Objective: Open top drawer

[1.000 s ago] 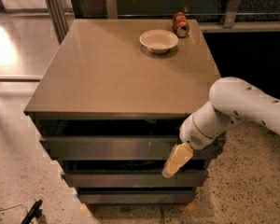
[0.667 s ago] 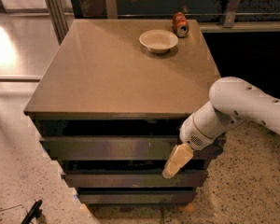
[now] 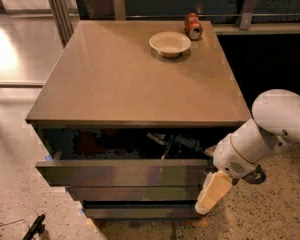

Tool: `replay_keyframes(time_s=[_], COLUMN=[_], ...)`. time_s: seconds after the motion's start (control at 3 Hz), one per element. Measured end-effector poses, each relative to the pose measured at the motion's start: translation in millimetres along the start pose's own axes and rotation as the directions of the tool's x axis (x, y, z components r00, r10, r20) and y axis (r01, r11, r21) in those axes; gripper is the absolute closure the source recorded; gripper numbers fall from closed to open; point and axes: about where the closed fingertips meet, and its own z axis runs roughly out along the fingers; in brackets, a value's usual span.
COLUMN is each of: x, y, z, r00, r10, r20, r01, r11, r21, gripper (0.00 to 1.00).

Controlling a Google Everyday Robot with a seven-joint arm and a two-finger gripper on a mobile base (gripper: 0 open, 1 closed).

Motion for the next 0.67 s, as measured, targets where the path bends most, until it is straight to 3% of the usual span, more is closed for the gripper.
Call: replay_keyframes(time_s=[0.33, 0.67], x=[-5.5, -5.5], y=[-5.3, -5.3], z=[22.4, 22.8], r00=[0.999, 0.999], r10=[-0.01, -0.01], r20=[-0.035, -0.036], r01=[0.009, 0.009], r11=[0.999, 0.999], r21=[-0.044, -0.045], gripper=[0.0, 0.0])
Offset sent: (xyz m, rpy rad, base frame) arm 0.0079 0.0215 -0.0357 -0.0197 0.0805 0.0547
